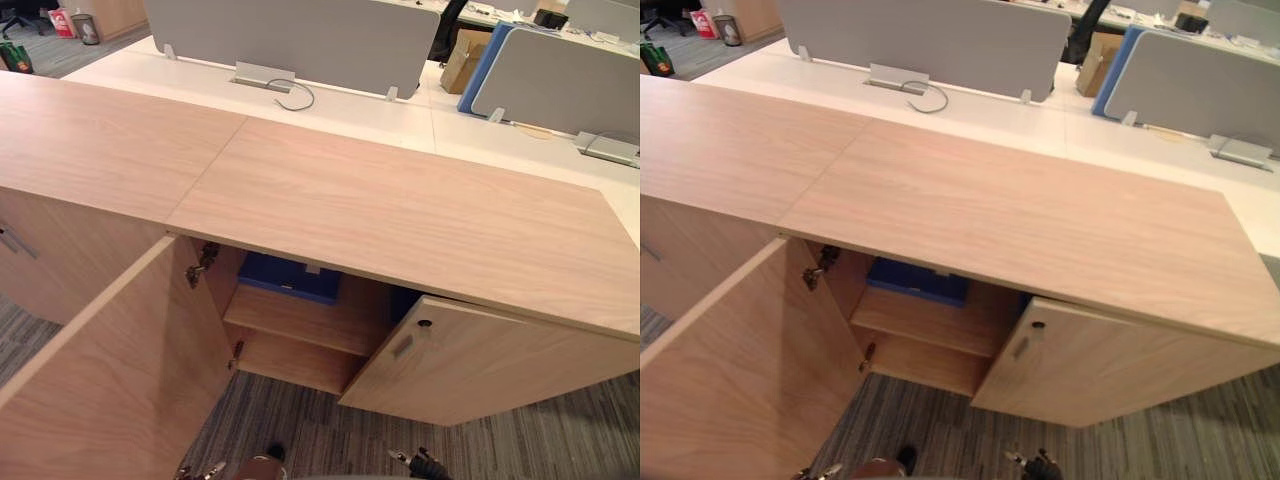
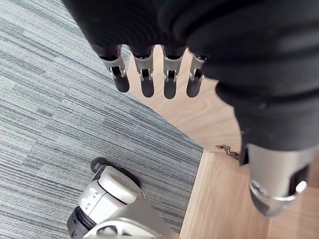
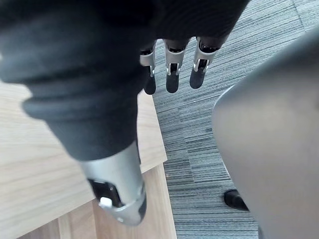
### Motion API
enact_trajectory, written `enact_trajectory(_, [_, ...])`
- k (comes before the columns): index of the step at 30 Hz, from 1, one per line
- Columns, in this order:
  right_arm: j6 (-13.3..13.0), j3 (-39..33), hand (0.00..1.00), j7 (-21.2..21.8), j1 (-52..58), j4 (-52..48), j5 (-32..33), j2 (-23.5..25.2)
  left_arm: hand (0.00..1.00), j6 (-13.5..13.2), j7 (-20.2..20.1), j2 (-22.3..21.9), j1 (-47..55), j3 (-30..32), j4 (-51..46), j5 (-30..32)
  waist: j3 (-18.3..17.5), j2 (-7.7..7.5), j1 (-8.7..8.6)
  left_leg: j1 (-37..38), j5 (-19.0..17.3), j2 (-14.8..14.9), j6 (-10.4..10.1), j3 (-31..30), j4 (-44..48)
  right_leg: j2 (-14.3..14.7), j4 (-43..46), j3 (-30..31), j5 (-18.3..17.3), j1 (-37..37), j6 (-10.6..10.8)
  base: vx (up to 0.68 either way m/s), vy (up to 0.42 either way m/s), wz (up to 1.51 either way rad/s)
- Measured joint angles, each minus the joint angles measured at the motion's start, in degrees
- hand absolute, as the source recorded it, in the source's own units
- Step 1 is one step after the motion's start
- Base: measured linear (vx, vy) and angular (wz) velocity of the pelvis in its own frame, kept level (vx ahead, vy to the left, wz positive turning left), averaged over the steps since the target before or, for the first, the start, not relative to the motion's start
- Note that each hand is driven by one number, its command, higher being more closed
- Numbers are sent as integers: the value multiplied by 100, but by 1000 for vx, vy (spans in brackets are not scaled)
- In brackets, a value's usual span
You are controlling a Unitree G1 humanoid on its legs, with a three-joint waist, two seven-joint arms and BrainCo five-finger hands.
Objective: Walk over to the cabinet, pick up the folder, carry it to the office cabinet, place the folder inside the office cabinet, then close the office cabinet door
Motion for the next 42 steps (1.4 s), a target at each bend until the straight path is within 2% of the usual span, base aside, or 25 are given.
enact_trajectory(1, [16, -11, 0, 14, -18, 38, 0, -15, 0, -3, 9, -36, -13, 83, 12, -25, -53, 1, 5, -91, -70, 150, -113, 71, 59, 119, -237, -29, -25, 46, 35, 67, -203, -14])
enact_trajectory(3, [10, -63, 0, 11, -46, 93, 9, -64, 0, -7, 25, -59, -17, 110, 82, -59, -65, 78, -21, -96, -73, 310, -191, 0, 13, 290, -362, -62, -37, 88, 13, 62, -230, -2])
enact_trajectory(5, [10, -241, 0, -18, -69, 163, 18, -93, 0, -8, 30, -58, -15, 176, 214, -139, -85, 103, -43, 137, 92, 416, -340, -135, -300, 387, -370, -135, -70, 229, -43, 79, -231, 22])
enact_trajectory(14, [-125, 58, 0, -7, -256, 441, 229, -171, 0, 3, 30, 6, 8, 225, 403, -432, -60, 105, -46, 568, 611, 529, -430, -349, -1164, 456, -421, -146, -55, 373, -69, 16, -92, 15])
enact_trajectory(17, [-179, 231, 0, -4, -184, 394, 238, -197, 0, 0, 64, -28, -94, 28, 171, -476, 85, 158, -113, 448, 710, 462, -487, -740, -1150, 467, -419, -533, -55, 492, -72, -132, -51, 67])
enact_trajectory(18, [-183, 267, 0, -10, -185, 331, 229, -176, 0, -1, 81, -12, -146, -118, -18, -445, 196, 156, -146, 372, 656, 445, -435, -733, -1124, 451, -420, -752, -63, 554, -87, -188, -16, 91])
enact_trajectory(19, [-191, 246, 0, -17, -190, 276, 229, -170, 0, -2, 109, -13, -160, -232, -209, -454, 261, 177, -162, 169, 562, 559, -284, -257, -1044, 436, -420, -1005, -73, 566, -125, -223, -2, 112])
enact_trajectory(20, [-193, 238, 0, -31, -203, 245, 231, -133, 0, -9, 119, 0, -214, -286, -344, -451, 331, 63, -193, -21, 411, 638, -116, 400, -737, 304, -454, -1258, -99, 543, -197, -158, -8, 97])
enact_trajectory(22, [-198, 184, 0, -63, -238, 182, 239, -173, 0, -9, 122, -29, -280, -291, -402, -450, 497, 132, -181, -490, 136, 845, -29, 1564, 536, 176, -325, -1453, -121, 545, -205, -111, 111, 51])
enact_trajectory(23, [-182, 0, 0, -116, -227, 83, 254, -214, 0, -10, 118, -131, -151, -296, -401, -450, 528, 315, -174, -628, -190, 1154, 51, 2465, 1905, 94, -212, -1463, -149, 546, -164, -73, 224, 16])
enact_trajectory(24, [-184, -35, 0, -141, -205, 66, 260, -264, 0, -13, 115, -200, -56, -313, -398, -450, 502, 440, -186, -578, -311, 1282, 56, 2698, 2179, 121, -190, -1468, -173, 538, -149, 6, 286, 25])
enact_trajectory(25, [-209, -201, 0, -175, -231, 26, 335, -390, 0, -22, 101, -311, 39, -346, -326, -445, 496, 722, -252, -387, -727, 1358, -83, 2891, 1761, 246, -60, -1529, -273, 507, -19, 23, 240, 69])
enact_trajectory(26, [-177, -429, 0, -220, -305, 141, 485, -312, 0, -27, 34, -158, -19, -394, -200, -455, 526, 611, -286, -223, -671, 1021, 50, 2834, 1065, 41, 9, -1545, -324, 369, 53, 13, 249, 80])
enact_trajectory(28, [-168, -705, 0, -235, -349, 328, 623, -154, 0, -13, -14, -35, 32, -383, 15, -478, 560, 370, -270, 177, -319, 637, 131, 2975, 8, -72, -281, -1507, -288, 378, -5, 3, 90, 67])
enact_trajectory(29, [-164, -839, 0, -226, -349, 367, 696, -180, 0, 22, -41, -52, 120, -354, 190, -512, 520, 395, -286, 289, 12, 490, 223, 2964, -313, 14, -471, -1394, -154, 431, -170, 4, -20, 52])
enact_trajectory(31, [-162, -911, 0, -229, -348, 415, 707, -186, 0, 67, -98, -90, 219, -239, 303, -579, 503, 391, -244, 581, 244, 291, 293, 2933, -835, -80, -605, -1357, -101, 567, -192, 42, 32, 26])
enact_trajectory(32, [-162, -910, 0, -229, -348, 415, 708, -182, 0, 75, -111, -104, 251, -191, 307, -585, 489, 378, -237, 670, 329, 241, 297, 2925, -1016, -102, -625, -1356, -92, 576, -183, 80, 39, 12])
enact_trajectory(34, [-164, -908, 0, -226, -347, 481, 740, -185, 0, 98, -137, -106, 321, -116, 429, -708, 365, 376, -226, 979, 784, 114, 361, 2806, -1800, -110, -675, -1393, 9, 582, -144, 95, -24, 19])
enact_trajectory(36, [-160, -870, 0, -216, -356, 549, 740, -191, 0, 100, -144, -114, 310, -29, 531, -758, 325, 374, -211, 1231, 1049, 99, 354, 2720, -2283, -66, -707, -1416, 13, 641, -138, 88, -73, 22])
enact_trajectory(42, [-172, -381, 0, -182, -492, 658, 682, -279, 0, 100, -190, -49, 308, -177, 625, -918, 322, 334, -219, 1416, 1079, 126, 315, 2611, -2289, 6, -803, -1461, 13, 935, -139, 13, -89, 10])
